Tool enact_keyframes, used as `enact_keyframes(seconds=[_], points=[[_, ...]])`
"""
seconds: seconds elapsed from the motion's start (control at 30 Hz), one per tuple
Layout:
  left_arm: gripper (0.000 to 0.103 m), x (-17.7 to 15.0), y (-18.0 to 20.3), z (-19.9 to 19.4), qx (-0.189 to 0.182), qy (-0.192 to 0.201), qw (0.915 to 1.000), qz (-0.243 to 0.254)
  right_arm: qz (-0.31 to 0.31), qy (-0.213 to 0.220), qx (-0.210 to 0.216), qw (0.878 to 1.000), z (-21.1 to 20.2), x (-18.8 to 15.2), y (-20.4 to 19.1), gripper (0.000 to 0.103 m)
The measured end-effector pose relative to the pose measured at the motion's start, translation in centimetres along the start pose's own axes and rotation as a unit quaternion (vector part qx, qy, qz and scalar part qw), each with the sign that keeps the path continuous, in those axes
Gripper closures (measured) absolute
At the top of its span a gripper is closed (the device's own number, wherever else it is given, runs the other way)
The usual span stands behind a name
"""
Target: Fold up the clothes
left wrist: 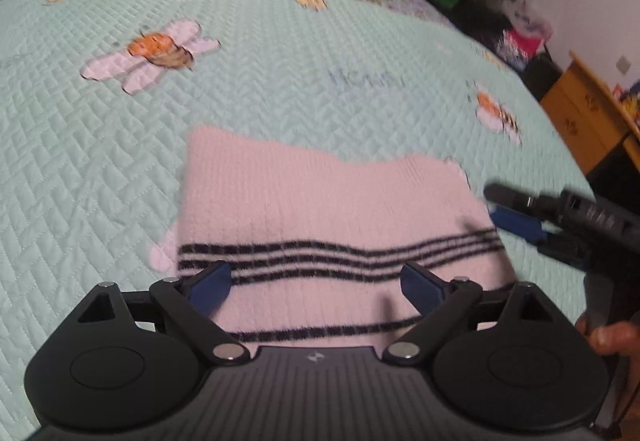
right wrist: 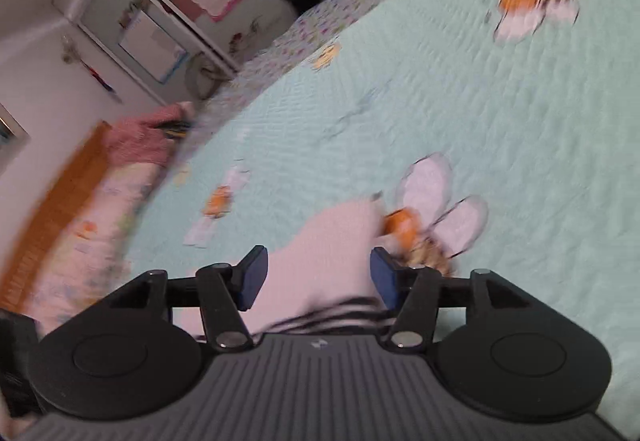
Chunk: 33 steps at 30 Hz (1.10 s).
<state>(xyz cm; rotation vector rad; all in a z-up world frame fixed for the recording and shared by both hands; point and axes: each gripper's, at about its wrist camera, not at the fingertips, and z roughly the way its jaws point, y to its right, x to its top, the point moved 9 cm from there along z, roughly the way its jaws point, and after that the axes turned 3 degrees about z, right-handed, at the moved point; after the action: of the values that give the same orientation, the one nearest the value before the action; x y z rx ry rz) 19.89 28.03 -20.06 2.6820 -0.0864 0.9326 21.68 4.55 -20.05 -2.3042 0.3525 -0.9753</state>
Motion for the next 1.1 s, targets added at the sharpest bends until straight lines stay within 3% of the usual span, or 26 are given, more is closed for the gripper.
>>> enact_keyframes(seconds=[0.1, 0.23, 0.4, 0.57, 0.63, 0.73, 0.8, 0.93, 1.1], points=[[0.009, -0.4, -0.2, 0.4, -0.002, 0.000, 0.9999, -0.017, -0.008, -0.027, -0.016, 0.999, 1.1, -1.1, 0.7, 0.046], [0.009, -1.0, 0.3, 0.5, -0.003, 0.001, 1.0000, -0.003, -0.073, -0.025, -0.025, 0.997, 1.2, -2.5, -0.3, 0.073], [0.008, -1.4, 1.0, 0.2, -0.022, 0.006, 0.9997, 0.010, -0.054, 0.004, -0.019, 0.998, -1.5, -1.9, 0.0, 0.095], [0.008, -1.7, 1.3, 0.3, -0.034, 0.010, 0.9992, 0.020, -0.020, -0.023, -0.036, 0.999, -0.6, -3.2, 2.4, 0.095], [0.008, -1.9, 1.4, 0.3, -0.039, 0.012, 0.9989, 0.024, 0.024, -0.015, 0.007, 1.000, -0.9, -3.0, 2.5, 0.094], [0.008, -2.1, 1.5, 0.3, -0.044, 0.013, 0.9986, 0.026, 0.057, -0.010, 0.033, 0.998, -1.4, -2.4, 2.0, 0.082], [0.007, -2.2, 1.5, 0.3, -0.043, 0.015, 0.9987, 0.023, 0.031, -0.017, 0.029, 0.999, -1.2, -2.5, 1.2, 0.081], [0.007, -3.1, 2.2, -0.2, -0.043, 0.018, 0.9978, 0.048, -0.049, -0.042, -0.026, 0.998, -0.9, -3.7, 0.1, 0.093], [0.006, -4.0, 3.1, -0.3, -0.029, 0.009, 0.9953, 0.092, -0.051, -0.054, -0.061, 0.995, -1.4, -4.5, 2.0, 0.094]])
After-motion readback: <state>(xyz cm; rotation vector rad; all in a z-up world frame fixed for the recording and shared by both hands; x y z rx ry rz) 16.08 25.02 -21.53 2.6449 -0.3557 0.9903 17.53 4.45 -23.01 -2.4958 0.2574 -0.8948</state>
